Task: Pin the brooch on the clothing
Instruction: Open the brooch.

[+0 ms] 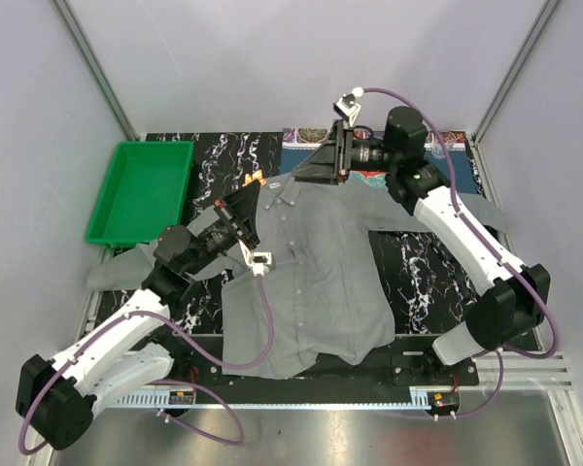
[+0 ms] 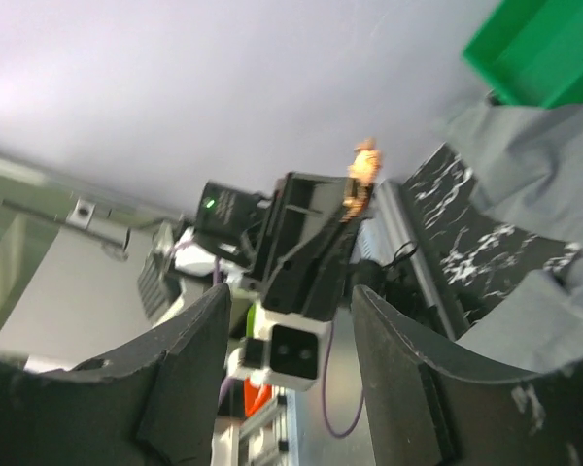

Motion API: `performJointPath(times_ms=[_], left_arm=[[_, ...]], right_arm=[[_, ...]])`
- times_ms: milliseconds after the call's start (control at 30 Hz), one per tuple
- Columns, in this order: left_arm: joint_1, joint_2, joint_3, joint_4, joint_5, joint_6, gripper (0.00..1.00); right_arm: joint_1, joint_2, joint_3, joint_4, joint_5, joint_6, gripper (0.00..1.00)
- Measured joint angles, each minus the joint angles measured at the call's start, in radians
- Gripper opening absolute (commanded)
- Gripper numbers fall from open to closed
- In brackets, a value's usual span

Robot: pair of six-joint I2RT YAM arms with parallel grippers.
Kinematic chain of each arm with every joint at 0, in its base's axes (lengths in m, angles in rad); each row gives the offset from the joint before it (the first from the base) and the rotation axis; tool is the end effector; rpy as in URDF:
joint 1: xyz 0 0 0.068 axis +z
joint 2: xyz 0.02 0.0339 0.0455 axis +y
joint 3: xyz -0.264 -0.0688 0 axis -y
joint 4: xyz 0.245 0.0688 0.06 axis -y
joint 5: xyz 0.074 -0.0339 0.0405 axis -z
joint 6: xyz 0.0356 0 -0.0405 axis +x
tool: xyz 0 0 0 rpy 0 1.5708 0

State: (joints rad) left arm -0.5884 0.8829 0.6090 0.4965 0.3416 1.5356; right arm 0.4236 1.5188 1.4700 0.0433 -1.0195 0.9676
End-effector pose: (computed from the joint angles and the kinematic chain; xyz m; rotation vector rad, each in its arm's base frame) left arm 0.1675 -0.1261 0.3327 1.3235 0.4039 0.5646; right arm 0.3035 0.1701 0.4246 -0.4495 1.8741 1.7964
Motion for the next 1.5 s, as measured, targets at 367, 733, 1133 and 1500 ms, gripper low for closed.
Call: performJointPath(times_ms=[367,733,1133,1500], left_arm=[[-0.009,-0.039,-0.044,0.026,0.102,0.17,0.04],[-0.015,-0.116,-0.061,-0.063,0.22,0.262,0.05],[-0.02,-0.124,-0.061,-0.113,0.254,0.296,0.05],[-0.022,-0.124,-0.061,-0.116,0.259,0.308,0.04]], right_arm=[[0.065,0.048,0.002,0.093,-0.029,0.042,0.53],[0.098,0.084,0.05,-0.011,-0.045,-0.12,0.45],[0.136,0.084,0.084,-0.188,-0.048,-0.306,0.37],[0.14,0.088,0.096,-0.214,-0.051,-0.331,0.26]])
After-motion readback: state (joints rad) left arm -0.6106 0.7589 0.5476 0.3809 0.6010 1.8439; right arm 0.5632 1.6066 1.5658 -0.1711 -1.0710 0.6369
